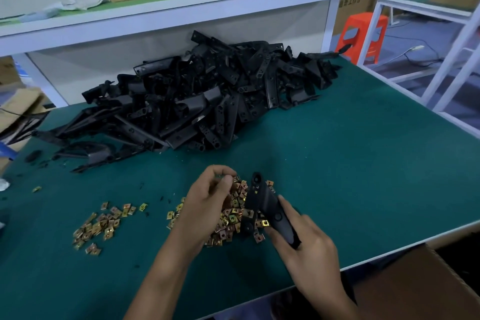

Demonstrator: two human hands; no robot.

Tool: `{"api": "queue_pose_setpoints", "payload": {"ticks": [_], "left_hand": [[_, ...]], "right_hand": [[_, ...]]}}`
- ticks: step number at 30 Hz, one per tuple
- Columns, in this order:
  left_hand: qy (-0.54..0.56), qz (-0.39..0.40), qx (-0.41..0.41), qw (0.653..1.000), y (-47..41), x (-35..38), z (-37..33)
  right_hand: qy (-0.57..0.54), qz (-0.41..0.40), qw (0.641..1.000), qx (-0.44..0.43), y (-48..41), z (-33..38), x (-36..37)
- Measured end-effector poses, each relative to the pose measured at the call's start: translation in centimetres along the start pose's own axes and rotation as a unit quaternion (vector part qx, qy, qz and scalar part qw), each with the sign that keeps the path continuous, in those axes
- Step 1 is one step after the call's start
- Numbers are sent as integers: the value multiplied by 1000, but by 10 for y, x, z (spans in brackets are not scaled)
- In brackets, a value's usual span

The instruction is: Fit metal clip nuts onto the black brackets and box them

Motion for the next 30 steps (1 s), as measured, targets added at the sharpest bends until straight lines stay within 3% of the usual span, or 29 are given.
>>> {"api": "queue_pose_setpoints", "payload": {"ticks": [18,25,30], "left_hand": [[232,-84,-108,963,24,16,-2],[209,-77,-104,969,23,14,-2],[135,3,-98,986,14,1,-6]], "right_hand": [[13,9,1000,-21,1,-1,5],[46,18,999,-18,-1,-2,7],[34,35,999,-17,-1,-5,8]]}}
Point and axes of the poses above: each hand's wrist, its own y-axis away from the middle knuckle, its own x-axis out of the palm, z = x × y, the point moved 8 cm from there along -y, towards the middle knuckle, and after that the axes turned 10 degrees about x, right-handed, at the moved point
